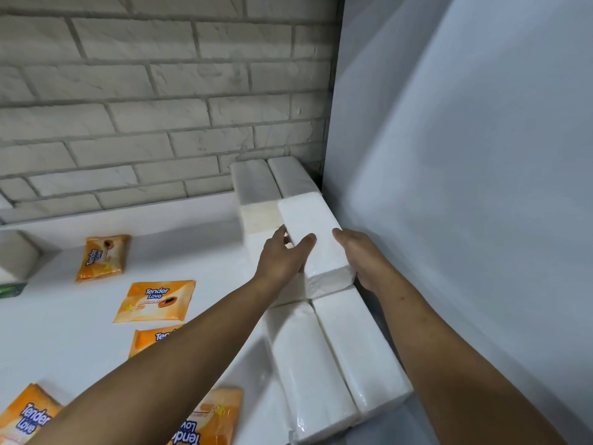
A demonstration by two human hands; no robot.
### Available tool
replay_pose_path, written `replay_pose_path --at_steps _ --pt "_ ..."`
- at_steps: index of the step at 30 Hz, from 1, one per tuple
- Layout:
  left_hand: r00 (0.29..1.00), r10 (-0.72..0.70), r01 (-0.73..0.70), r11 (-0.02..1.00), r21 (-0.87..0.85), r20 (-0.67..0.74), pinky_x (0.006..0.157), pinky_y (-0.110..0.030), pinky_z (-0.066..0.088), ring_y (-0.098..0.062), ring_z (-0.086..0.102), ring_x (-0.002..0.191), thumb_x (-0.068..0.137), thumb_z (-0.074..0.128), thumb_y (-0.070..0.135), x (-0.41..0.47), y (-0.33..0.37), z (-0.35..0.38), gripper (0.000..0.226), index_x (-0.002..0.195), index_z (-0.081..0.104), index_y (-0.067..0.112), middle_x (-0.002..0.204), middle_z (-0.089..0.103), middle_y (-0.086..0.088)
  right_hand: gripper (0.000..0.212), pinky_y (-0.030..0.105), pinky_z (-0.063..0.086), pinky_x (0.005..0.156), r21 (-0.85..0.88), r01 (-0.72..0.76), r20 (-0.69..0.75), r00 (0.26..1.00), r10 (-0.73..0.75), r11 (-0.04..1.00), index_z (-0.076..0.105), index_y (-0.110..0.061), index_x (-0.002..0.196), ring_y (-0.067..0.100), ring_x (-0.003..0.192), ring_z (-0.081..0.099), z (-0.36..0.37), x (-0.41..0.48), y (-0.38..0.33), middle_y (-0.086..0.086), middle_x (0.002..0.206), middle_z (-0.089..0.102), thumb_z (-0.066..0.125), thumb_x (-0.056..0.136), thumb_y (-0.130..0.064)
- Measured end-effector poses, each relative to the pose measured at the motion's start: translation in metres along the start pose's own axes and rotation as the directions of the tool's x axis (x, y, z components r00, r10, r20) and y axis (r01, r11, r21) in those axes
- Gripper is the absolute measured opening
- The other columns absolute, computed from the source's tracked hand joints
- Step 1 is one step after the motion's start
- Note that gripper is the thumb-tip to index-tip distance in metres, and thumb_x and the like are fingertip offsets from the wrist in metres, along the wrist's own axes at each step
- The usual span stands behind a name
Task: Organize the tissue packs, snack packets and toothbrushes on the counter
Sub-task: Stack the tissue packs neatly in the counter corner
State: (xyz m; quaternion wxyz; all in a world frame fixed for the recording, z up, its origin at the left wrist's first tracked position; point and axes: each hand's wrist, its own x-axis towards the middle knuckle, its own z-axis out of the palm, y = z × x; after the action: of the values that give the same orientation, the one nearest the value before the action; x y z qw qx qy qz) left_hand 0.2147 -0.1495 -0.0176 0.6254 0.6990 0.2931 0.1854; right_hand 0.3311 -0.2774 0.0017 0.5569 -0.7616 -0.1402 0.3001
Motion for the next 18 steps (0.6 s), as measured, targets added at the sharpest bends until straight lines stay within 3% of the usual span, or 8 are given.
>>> replay_pose_path --at_steps 2,5,10,13,18 --pt "1.0 0.0 0.0 1.0 0.027 -0.006 0.093 -0.045 0.061 -0.012 0.074 0.099 0.078 0.07 0.062 0.003 0.0 0.002 0.047 0.119 0.068 0.039 0.116 0.071 0.015 0.037 0.051 0.053 0.102 -0.012 0.002 -0.027 1.0 -0.003 1.0 0.07 -0.011 0.11 0.029 0.105 0.072 -0.002 0.003 0.0 0.008 0.11 0.076 0.05 0.098 -0.04" --pt "1.0 0.01 -0.01 0.998 0.06 0.001 0.1 -0.045 0.057 -0.008 0.071 0.104 0.081 0.066 0.06 0.007 0.0 0.005 0.038 0.113 0.072 0.04 0.113 0.073 0.02 0.037 0.05 0.052 0.103 0.011 0.002 -0.05 0.999 -0.002 1.0 0.069 -0.01 0.109 0.028 0.106 0.071 -0.004 0.01 0.002 0.009 0.113 0.075 0.049 0.099 -0.039" --pt "1.0 -0.004 0.003 1.0 0.028 0.018 0.097 -0.049 0.059 -0.015 0.073 0.085 0.086 0.063 0.05 0.012 0.003 0.008 0.028 0.104 0.073 0.03 0.1 0.075 0.013 0.032 0.044 0.051 0.104 0.054 0.004 -0.039 0.999 -0.002 0.999 0.07 -0.014 0.111 0.023 0.107 0.071 -0.007 0.022 0.005 0.004 0.113 0.076 0.049 0.102 -0.037" --pt "1.0 -0.005 0.004 1.0 0.024 0.027 0.095 -0.05 0.06 -0.011 0.068 0.072 0.088 0.064 0.047 0.015 -0.002 0.009 0.026 0.103 0.072 0.028 0.098 0.073 0.011 0.03 0.041 0.052 0.102 0.037 -0.01 -0.029 1.0 0.012 0.999 0.07 -0.014 0.109 0.022 0.105 0.071 -0.008 0.026 0.007 0.003 0.112 0.076 0.049 0.103 -0.034" --pt "0.999 0.009 -0.01 1.0 0.017 0.046 0.095 -0.044 0.06 -0.011 0.073 0.085 0.09 0.066 0.047 0.018 -0.014 0.008 0.024 0.111 0.071 0.035 0.109 0.072 0.017 0.029 0.038 0.054 0.097 0.005 -0.001 -0.026 1.0 0.001 1.0 0.072 -0.014 0.103 0.023 0.103 0.072 -0.007 0.028 0.011 0.001 0.104 0.078 0.048 0.103 -0.03"
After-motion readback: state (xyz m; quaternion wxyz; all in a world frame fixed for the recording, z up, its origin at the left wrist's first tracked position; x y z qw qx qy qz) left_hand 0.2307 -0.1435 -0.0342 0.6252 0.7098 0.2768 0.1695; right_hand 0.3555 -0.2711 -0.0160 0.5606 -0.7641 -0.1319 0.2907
